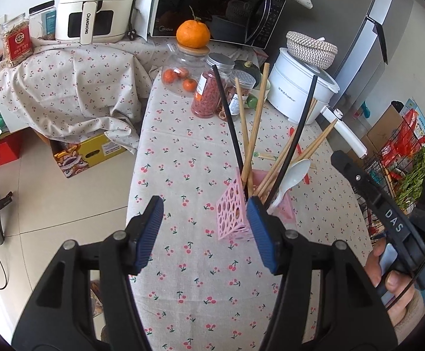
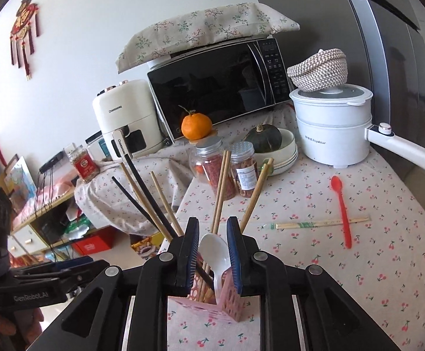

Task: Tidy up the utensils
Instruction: 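Lower the white spoon into the pink basket and open the right tool, then grasp the red plastic spoon by its handle with the left tool and lift it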

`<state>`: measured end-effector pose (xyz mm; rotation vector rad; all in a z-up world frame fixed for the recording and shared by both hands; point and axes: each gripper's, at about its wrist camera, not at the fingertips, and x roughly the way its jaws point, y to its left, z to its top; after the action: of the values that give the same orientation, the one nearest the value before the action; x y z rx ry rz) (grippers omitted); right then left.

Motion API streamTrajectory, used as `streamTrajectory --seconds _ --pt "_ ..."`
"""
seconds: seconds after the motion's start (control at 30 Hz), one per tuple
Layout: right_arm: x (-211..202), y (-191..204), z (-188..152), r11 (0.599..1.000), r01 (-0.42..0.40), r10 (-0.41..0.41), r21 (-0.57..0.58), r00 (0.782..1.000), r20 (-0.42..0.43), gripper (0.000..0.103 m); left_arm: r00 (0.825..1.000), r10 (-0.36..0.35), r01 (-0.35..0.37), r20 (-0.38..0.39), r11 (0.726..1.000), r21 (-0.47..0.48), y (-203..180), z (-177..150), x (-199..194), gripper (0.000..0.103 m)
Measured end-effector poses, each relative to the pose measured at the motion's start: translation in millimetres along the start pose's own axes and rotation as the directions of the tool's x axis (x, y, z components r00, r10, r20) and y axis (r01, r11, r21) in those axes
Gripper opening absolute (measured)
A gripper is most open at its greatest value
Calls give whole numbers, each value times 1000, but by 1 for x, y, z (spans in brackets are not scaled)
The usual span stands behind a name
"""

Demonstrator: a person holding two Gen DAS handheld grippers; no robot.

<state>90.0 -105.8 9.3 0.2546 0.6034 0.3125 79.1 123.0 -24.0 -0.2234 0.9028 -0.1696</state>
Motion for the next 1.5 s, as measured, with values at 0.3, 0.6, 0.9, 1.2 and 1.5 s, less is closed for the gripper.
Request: streamTrajectory --seconds 0.3,0.6,0.9,1.2,1.5 --pt "-15 -49 13 991 90 -79 103 992 -100 53 999 2 -1 -53 1000 6 -14 -14 9 81" --pt "-11 -106 6 965 223 -182 137 948 -261 64 994 -26 32 -109 998 52 -45 -38 17 82" --pt "-36 -166 9 933 333 -278 137 907 -318 70 986 -42 86 -160 956 281 -129 -73 31 82" --pt "-57 -234 6 889 428 -350 164 865 -359 71 978 -18 83 -207 946 312 -217 -45 100 79" --pt "-44 -276 -5 872 452 -335 190 833 -441 71 979 65 -25 -193 978 205 -263 45 222 48"
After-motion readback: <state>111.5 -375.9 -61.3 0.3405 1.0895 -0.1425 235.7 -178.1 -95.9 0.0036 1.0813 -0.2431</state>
